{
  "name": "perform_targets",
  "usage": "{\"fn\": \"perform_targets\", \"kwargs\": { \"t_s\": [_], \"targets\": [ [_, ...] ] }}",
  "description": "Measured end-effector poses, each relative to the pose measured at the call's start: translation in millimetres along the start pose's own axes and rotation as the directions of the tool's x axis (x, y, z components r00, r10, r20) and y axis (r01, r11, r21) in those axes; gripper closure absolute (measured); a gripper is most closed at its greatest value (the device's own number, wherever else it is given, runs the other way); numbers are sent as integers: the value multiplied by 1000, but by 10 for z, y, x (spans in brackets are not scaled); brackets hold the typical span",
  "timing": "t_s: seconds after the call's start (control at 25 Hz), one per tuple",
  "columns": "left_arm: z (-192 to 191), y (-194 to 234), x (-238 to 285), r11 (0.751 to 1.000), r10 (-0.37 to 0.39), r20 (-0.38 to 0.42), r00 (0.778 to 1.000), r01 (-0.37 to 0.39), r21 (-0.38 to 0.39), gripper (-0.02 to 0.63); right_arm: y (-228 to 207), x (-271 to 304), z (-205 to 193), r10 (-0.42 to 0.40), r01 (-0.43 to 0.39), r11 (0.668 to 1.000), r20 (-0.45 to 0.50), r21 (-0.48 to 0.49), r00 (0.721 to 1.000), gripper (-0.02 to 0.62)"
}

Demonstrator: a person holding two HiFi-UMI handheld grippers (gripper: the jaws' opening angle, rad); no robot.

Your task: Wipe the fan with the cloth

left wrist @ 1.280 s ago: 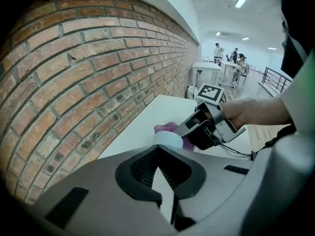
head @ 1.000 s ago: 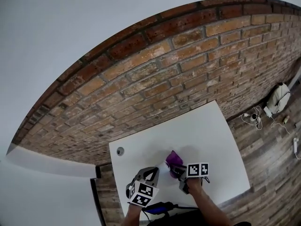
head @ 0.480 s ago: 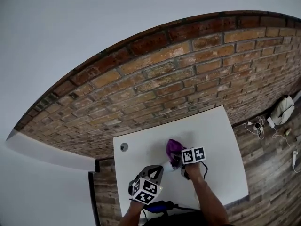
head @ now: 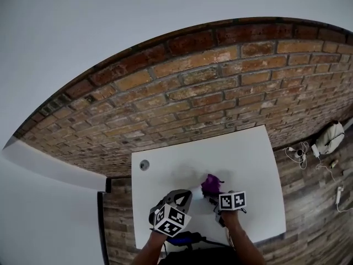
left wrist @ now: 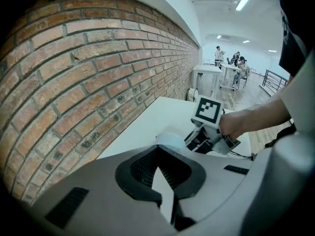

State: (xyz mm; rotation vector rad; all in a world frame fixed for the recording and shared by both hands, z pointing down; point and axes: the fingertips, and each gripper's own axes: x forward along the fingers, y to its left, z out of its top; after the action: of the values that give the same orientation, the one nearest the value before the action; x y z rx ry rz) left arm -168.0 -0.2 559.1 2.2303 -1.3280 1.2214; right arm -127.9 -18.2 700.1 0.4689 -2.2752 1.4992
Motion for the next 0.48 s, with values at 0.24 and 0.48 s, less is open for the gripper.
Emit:
{"fn": "perform_targets", "kwargs": {
  "t_s": [0.24, 0.48],
  "targets": [
    [2, -4, -6, 1000, -10, 9, 1000, 9, 13, 606, 50, -371, -672, 18, -19, 1000, -162, -3, 987, 540],
    [-44, -93, -172, 982, -173, 42, 984, 175, -68, 606, 380, -707, 702, 60, -42, 993, 158, -115, 986, 540]
  ]
}}
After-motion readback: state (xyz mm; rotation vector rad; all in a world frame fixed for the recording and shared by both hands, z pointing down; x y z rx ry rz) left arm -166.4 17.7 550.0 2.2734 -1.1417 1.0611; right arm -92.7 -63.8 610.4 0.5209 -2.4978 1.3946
